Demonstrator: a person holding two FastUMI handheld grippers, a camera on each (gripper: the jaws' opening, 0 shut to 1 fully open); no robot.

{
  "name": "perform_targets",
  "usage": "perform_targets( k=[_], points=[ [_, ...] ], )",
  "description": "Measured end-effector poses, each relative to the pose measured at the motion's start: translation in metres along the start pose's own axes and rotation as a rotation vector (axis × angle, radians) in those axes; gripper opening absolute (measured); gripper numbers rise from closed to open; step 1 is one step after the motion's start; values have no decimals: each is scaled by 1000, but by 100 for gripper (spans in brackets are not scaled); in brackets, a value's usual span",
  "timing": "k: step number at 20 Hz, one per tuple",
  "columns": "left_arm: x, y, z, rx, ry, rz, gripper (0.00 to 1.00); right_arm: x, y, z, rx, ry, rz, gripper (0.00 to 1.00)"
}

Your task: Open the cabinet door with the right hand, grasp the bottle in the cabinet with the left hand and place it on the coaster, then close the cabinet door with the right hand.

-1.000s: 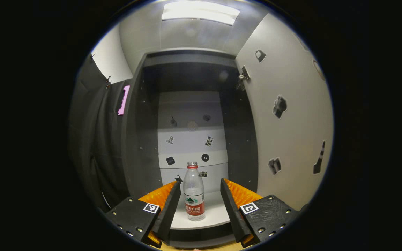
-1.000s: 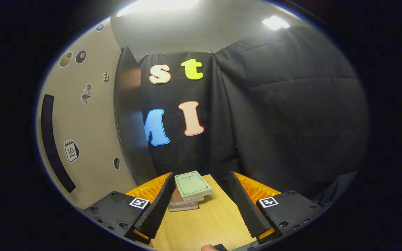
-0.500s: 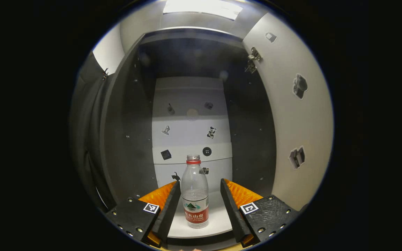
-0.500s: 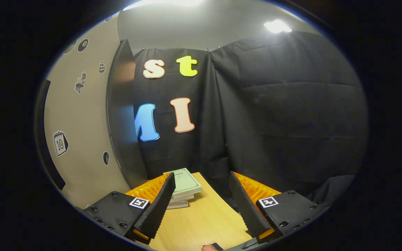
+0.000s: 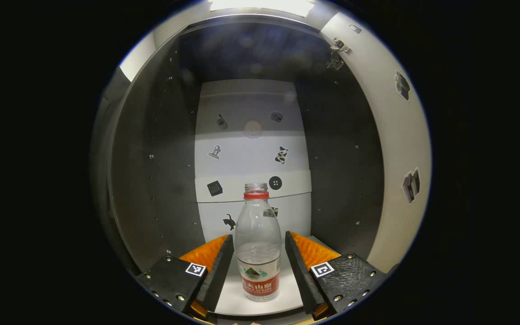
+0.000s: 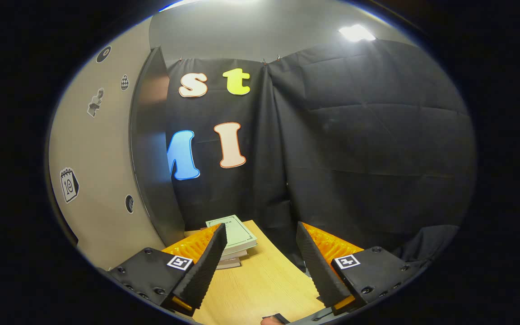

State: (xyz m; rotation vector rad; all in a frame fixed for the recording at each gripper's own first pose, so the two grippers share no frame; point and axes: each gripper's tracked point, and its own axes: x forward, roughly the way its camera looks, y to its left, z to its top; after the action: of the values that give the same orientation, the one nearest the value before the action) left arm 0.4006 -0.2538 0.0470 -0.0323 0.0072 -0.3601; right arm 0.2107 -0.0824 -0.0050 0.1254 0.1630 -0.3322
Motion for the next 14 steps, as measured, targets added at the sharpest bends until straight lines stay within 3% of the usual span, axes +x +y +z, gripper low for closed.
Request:
perform_targets(
  k=[9,14],
  points=[
    [7,13,-6,-37,10,36,67,2,-1,0,-16,7,17,98],
    [-9,23,14,-62,-52,67,61,4,-1,0,-14,6,45,98]
  ],
)
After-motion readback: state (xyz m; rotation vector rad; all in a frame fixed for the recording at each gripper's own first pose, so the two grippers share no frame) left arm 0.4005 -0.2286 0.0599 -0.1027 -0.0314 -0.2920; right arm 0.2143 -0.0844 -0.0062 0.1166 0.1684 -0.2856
